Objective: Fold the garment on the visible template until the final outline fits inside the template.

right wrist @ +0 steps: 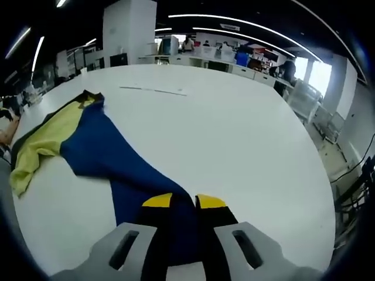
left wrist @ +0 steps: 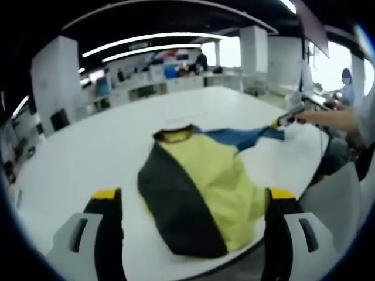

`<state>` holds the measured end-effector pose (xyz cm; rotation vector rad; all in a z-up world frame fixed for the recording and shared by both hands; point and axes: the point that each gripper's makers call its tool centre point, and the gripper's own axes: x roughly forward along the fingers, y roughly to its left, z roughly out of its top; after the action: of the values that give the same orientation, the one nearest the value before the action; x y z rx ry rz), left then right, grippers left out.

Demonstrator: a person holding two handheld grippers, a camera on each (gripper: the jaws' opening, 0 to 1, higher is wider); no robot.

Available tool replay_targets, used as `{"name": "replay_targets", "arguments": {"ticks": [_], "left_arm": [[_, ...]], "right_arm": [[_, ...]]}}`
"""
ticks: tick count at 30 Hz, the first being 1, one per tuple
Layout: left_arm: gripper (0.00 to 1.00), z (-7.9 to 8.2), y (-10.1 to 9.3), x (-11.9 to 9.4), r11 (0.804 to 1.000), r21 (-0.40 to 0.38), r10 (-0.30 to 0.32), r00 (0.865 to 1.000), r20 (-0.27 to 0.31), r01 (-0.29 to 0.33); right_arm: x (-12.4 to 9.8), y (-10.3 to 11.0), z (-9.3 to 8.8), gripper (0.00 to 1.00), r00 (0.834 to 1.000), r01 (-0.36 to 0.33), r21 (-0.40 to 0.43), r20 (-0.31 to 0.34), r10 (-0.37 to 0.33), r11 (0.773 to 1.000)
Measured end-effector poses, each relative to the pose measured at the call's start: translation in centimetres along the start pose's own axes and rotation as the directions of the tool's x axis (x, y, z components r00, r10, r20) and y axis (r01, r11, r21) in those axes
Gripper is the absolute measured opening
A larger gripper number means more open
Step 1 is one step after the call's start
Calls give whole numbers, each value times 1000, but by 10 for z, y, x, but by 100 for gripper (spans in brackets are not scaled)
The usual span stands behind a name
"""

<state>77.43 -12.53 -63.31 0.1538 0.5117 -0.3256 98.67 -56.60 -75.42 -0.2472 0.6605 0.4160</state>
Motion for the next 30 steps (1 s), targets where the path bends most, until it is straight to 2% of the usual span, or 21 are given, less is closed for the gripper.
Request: {"name": "replay_targets", "arguments": {"ticks": [4, 8, 16, 17, 22, 24, 30], "left_arm": [[97, 2, 1, 2, 1000, 12, -25, 1000, 14, 25], [97, 6, 1, 5, 998, 29, -62, 998, 34, 61], [97, 10, 1, 3, 992, 66, -115, 992, 59, 112], [97, 10, 1, 2, 991, 73, -120, 991, 63, 116], [96, 8, 4, 0, 988, 80, -140, 987, 77, 134], [96, 8, 3, 1, 986, 83, -152, 985, 84, 146], [95, 8, -1, 4, 980, 94, -183, 979, 93, 174]], "right_arm": [[-8, 4, 7, 23, 1000, 8, 41, 30, -9, 999], [-22, 21, 18, 35, 998, 5, 48, 66, -8, 999], [-49, 67, 40, 48, 989, -35, 64, 145, 26, 997], [-56, 80, 45, 50, 985, -46, 70, 168, 34, 996], [-73, 103, 56, 54, 974, -54, 89, 225, 32, 995], [-82, 116, 63, 58, 964, -85, 117, 261, 52, 989], [-107, 144, 76, 69, 944, -108, 125, 325, 62, 986]]}}
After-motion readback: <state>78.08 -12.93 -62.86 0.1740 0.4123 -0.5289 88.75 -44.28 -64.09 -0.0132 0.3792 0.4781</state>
